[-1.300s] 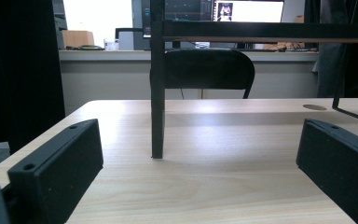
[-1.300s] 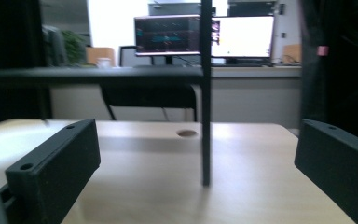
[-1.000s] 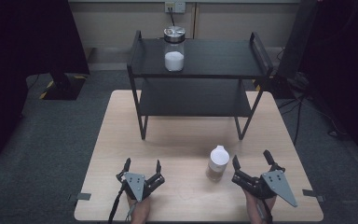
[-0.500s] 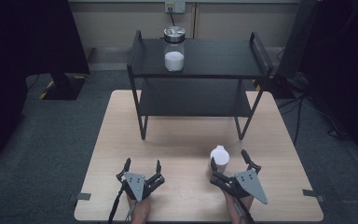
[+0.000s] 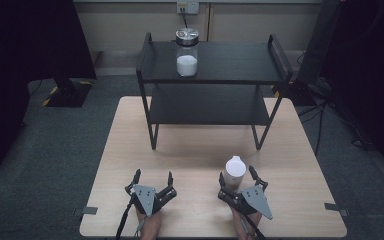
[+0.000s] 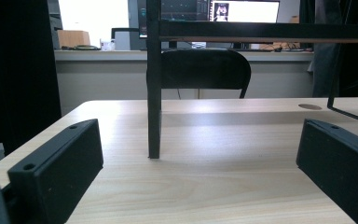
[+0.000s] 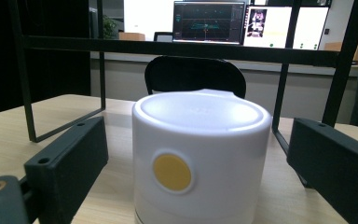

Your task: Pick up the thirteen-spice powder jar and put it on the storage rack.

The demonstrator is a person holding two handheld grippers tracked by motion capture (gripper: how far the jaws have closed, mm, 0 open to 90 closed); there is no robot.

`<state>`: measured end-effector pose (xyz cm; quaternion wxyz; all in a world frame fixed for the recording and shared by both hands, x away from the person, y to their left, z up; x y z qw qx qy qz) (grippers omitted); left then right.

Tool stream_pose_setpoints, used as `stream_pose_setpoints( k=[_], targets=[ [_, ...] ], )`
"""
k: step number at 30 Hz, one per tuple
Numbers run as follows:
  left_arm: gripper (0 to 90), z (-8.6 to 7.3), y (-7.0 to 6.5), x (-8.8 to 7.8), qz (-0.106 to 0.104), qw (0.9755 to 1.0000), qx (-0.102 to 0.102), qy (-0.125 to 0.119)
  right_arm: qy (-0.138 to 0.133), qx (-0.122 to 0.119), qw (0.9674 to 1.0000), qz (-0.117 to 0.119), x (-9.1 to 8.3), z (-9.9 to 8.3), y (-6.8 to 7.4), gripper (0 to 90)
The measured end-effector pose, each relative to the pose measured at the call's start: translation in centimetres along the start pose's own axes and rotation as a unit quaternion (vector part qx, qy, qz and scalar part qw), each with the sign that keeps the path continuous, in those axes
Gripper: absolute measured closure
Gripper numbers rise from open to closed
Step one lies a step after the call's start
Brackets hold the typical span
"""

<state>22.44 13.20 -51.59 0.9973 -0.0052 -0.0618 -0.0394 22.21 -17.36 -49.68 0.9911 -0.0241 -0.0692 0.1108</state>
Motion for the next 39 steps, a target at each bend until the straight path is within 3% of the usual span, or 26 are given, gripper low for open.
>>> stream_pose_setpoints(
  k=[12,17,30,39],
  targets=[
    [0.0,0.0,0.0,0.0,0.0,1.0,0.0,0.0,0.02,0.027,0.9994,0.006,0.49,-0.71,-0.41,10.5],
    [0.0,0.0,-0.01,0.0,0.0,1.0,0.0,0.0,0.02,0.025,0.9995,0.001,0.62,-0.65,-0.44,14.8],
    [0.0,0.0,0.0,0.0,0.0,1.0,0.0,0.0,0.026,0.024,0.9992,0.016,0.87,-0.54,-0.7,29.4],
    [0.0,0.0,0.0,0.0,0.0,1.0,0.0,0.0,0.03,0.023,0.9991,0.017,0.89,-0.34,-0.7,29.6]
  ],
)
Point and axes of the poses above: each handheld gripper's, and its own axes: x roughly forward along the jaws, z roughly out of its top, y roughly to its left, the point moved 6 cm from there along x, roughly forward along the jaws, and after that the axes turned 6 degrees about -y, right-handed, at the moved point
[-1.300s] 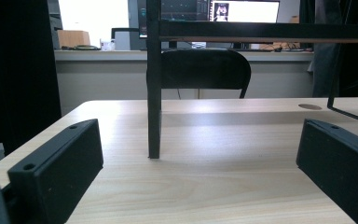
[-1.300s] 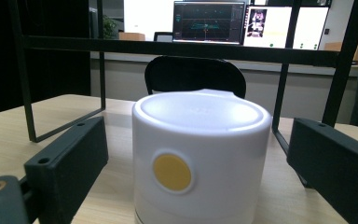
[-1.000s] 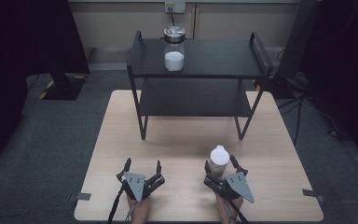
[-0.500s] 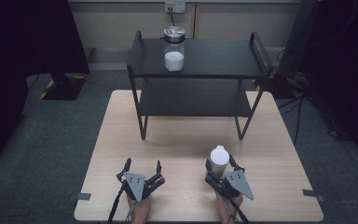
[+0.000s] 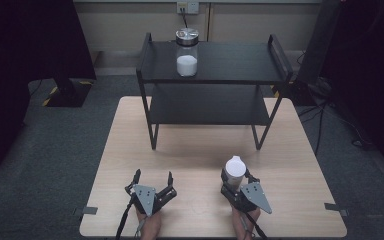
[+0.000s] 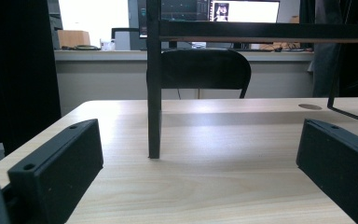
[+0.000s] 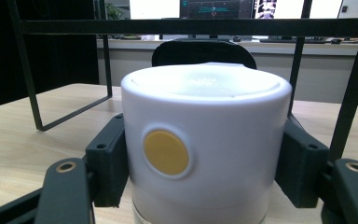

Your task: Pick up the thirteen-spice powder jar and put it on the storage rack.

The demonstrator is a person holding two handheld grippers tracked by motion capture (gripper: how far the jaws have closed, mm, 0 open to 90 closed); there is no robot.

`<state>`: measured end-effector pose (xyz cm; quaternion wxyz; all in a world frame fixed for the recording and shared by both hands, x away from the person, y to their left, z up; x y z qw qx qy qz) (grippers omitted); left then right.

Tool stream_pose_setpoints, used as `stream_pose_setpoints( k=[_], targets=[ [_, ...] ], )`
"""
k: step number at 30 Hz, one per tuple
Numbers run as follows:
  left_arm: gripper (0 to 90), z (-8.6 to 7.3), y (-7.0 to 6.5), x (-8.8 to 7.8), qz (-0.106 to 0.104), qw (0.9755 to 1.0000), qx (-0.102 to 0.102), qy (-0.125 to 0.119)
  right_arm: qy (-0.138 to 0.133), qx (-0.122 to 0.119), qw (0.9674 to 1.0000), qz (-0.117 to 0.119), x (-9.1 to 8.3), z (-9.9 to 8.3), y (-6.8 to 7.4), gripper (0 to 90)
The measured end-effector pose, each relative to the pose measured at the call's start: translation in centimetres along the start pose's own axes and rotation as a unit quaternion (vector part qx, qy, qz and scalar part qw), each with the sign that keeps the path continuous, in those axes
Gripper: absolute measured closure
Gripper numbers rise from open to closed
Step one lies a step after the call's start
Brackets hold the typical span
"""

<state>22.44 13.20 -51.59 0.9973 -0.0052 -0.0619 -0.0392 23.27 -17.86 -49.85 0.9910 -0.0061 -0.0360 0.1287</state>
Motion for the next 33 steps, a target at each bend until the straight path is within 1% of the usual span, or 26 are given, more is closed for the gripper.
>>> stream_pose_setpoints(
  k=[7,10,14,16,26,28,31,33],
  targets=[
    [0.0,0.0,0.0,0.0,0.0,1.0,0.0,0.0,0.004,0.001,1.0,0.003,0.0,0.2,-0.1,29.6],
    [0.0,0.0,0.0,0.0,0.0,1.0,0.0,0.0,0.009,0.007,0.9999,0.003,0.0,0.4,-0.2,29.7],
    [0.0,0.0,0.0,0.0,0.0,1.0,0.0,0.0,0.013,0.0,0.9999,0.006,0.0,0.6,-0.3,29.7],
    [0.0,0.0,0.0,0.0,0.0,1.0,0.0,0.0,0.01,0.002,0.9999,0.008,-0.1,0.6,-0.2,29.7],
    [0.0,0.0,0.0,0.0,-0.001,1.0,0.0,0.0,0.002,-0.008,0.9999,0.014,-0.4,1.5,-0.5,29.8],
    [0.0,0.0,0.0,0.0,-0.001,1.0,0.0,0.0,0.002,-0.009,0.9998,0.018,-0.4,1.8,-0.7,29.8],
    [0.0,0.0,0.0,0.0,-0.001,1.0,0.0,0.0,0.003,-0.019,0.9995,0.027,-0.5,2.2,-0.9,29.8],
    [0.0,0.0,0.0,0.0,-0.001,1.0,0.0,0.0,0.001,-0.018,0.9995,0.027,-0.5,2.2,-1.0,29.8]
  ],
)
Point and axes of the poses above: each handheld gripper's, and its own axes: x roughly forward along the jaws, z roughly out of its top, y roughly to its left, the point moved 6 cm from there along x, roughly forward along the jaws, and after that the axes turned 6 degrees about -y, right-handed, at the moved point
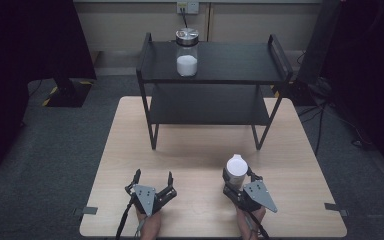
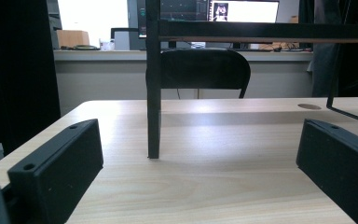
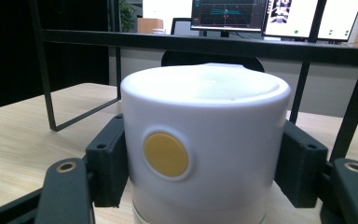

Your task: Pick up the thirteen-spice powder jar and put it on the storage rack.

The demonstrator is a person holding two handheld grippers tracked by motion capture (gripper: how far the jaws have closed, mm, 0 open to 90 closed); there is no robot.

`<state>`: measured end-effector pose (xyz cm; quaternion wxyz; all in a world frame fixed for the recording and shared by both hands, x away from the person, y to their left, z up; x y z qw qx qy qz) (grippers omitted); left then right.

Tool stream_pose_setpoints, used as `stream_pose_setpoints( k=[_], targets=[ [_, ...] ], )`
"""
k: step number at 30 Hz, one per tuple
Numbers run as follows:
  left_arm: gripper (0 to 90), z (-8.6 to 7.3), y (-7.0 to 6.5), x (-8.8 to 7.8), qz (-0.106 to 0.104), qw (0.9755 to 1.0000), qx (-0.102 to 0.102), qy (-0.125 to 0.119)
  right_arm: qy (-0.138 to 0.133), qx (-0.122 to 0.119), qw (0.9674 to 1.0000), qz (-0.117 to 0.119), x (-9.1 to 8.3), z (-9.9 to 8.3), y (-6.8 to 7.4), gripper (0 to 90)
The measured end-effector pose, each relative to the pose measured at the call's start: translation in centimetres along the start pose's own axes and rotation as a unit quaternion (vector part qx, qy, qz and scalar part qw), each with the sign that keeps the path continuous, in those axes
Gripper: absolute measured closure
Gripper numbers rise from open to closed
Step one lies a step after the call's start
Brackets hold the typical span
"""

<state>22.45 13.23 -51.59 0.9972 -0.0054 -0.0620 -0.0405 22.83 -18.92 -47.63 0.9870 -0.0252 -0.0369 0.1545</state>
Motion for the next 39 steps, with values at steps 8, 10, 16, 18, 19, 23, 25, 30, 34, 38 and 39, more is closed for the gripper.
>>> stream_pose_setpoints(
  k=[8,10,16,18,19,23,25,30,34,38,39],
  targets=[
    [0.0,0.0,0.0,0.0,0.0,1.0,0.0,0.0,-0.005,-0.004,0.9997,0.023,0.0,1.5,-1.1,29.8],
    [0.0,0.0,0.0,0.0,0.0,1.0,0.0,0.0,-0.008,0.0,0.9995,0.031,0.0,2.0,-1.5,29.8],
    [0.0,0.0,0.0,0.0,0.0,1.0,0.0,0.0,-0.016,0.015,0.9978,0.062,-0.2,3.2,-2.5,29.8],
    [0.0,0.0,0.0,0.0,0.0,1.0,0.0,0.0,-0.016,0.018,0.9974,0.068,-0.2,3.5,-2.8,29.8],
    [0.0,0.0,0.0,0.0,0.0,1.0,0.0,0.0,-0.015,0.019,0.9972,0.07,-0.2,3.6,-2.9,29.9],
    [0.0,0.0,0.0,0.0,0.0,1.0,0.0,0.0,-0.011,0.02,0.9965,0.08,-0.1,4.1,-3.3,29.9],
    [0.0,0.0,0.0,0.0,0.0,1.0,0.0,0.0,-0.009,0.021,0.9961,0.085,0.0,4.3,-3.6,29.8],
    [0.0,0.0,0.0,0.0,0.0,1.0,0.0,0.0,-0.011,0.023,0.9948,0.099,0.1,5.3,-4.2,29.9],
    [0.0,0.0,0.0,0.0,0.0,1.0,0.0,0.0,-0.018,0.016,0.9935,0.111,0.4,6.5,-4.7,29.9],
    [0.0,0.0,0.0,0.0,0.0,1.0,0.0,0.0,-0.025,0.017,0.9919,0.123,0.9,8.0,-5.4,29.9],
    [0.0,0.0,0.0,0.0,0.0,1.0,0.001,0.0,-0.027,0.02,0.9913,0.127,1.0,8.3,-5.6,29.9]
  ],
)
Point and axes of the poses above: each handheld gripper's, and its own axes: x roughly forward along the jaws, z roughly out of its top, y roughly to its left, the point moved 6 cm from there along x, roughly forward along the jaws, and after that the axes turned 6 degrees about -y, right-handed, at the moved point
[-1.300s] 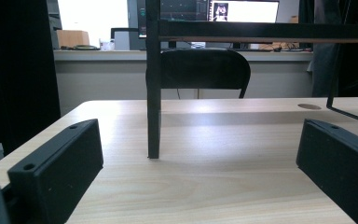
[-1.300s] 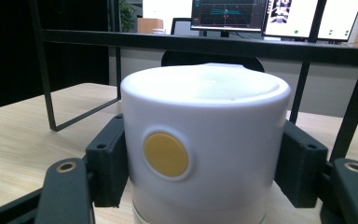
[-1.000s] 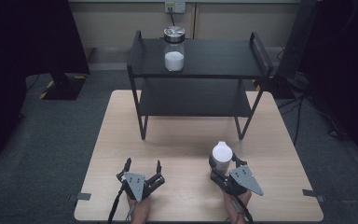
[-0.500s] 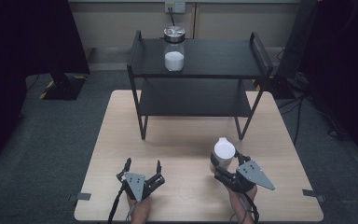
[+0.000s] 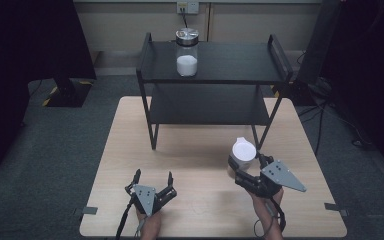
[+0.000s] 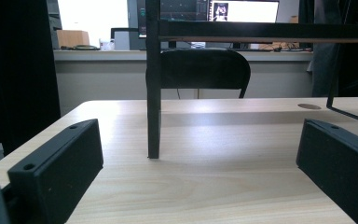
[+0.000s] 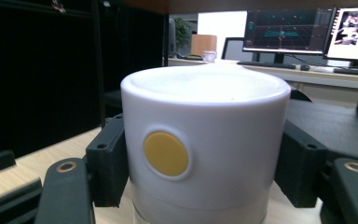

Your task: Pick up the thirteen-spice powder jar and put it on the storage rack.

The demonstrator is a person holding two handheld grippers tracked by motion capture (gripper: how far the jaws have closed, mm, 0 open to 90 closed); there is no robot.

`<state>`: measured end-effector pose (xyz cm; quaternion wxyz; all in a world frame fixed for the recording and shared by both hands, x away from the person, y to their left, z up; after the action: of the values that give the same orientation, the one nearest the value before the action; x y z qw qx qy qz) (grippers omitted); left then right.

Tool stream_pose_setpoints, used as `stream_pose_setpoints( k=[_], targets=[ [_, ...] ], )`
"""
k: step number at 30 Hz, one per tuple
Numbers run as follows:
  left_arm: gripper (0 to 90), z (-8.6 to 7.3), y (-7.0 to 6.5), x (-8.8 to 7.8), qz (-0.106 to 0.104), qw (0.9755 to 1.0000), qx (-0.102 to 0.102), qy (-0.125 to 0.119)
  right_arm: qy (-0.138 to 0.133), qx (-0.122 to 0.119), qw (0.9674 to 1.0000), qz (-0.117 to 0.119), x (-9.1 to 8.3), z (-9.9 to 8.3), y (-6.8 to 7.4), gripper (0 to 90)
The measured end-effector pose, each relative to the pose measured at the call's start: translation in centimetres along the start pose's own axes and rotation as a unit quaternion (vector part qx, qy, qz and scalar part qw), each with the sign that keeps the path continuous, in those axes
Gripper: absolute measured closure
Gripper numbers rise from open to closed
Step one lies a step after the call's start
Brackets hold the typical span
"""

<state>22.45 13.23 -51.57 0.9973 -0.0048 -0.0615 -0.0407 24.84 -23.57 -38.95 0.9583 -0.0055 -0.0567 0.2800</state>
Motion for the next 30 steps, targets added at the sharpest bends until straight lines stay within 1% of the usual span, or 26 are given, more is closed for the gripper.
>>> stream_pose_setpoints(
  k=[2,8,10,13,17,23,28,30],
  targets=[
    [0.0,0.0,0.0,0.0,0.0,1.0,0.0,0.0,-0.004,0.007,0.9999,0.006,0.2,0.6,-0.4,29.9],
    [0.0,0.0,0.0,0.0,0.0,1.0,0.0,0.0,-0.004,-0.008,0.9998,0.02,1.1,2.9,-1.0,29.9],
    [0.0,0.0,0.0,0.0,0.0,1.0,0.0,0.0,-0.005,-0.006,0.9996,0.026,1.4,3.5,-1.2,29.9],
    [0.0,0.0,0.0,0.0,0.0,1.0,0.0,0.0,-0.004,-0.011,0.9994,0.032,1.9,4.7,-1.5,29.9],
    [0.0,0.0,0.0,0.0,0.0,1.0,0.0,0.0,-0.004,-0.008,0.9991,0.042,2.5,6.4,-2.1,29.9],
    [0.0,0.0,0.0,0.0,0.0,1.0,0.0,0.0,-0.007,-0.003,0.9987,0.051,3.5,8.8,-2.8,30.0],
    [0.0,0.0,0.0,0.0,0.0,1.0,0.0,0.0,-0.003,-0.011,0.9982,0.059,4.8,11.0,-3.1,30.0],
    [0.0,0.0,0.0,0.0,0.0,1.0,0.0,0.0,-0.004,-0.009,0.9983,0.058,5.2,11.9,-3.2,30.0]
  ],
)
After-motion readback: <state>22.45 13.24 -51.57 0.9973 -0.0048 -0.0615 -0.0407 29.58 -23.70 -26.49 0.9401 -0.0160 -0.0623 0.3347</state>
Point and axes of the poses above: each handheld gripper's, and its own axes: x roughly forward along the jaws, z roughly out of its top, y roughly to its left, the point moved 6 cm from there along x, roughly forward along the jaws, and after that the axes turned 6 degrees about -y, right-handed, at the moved point
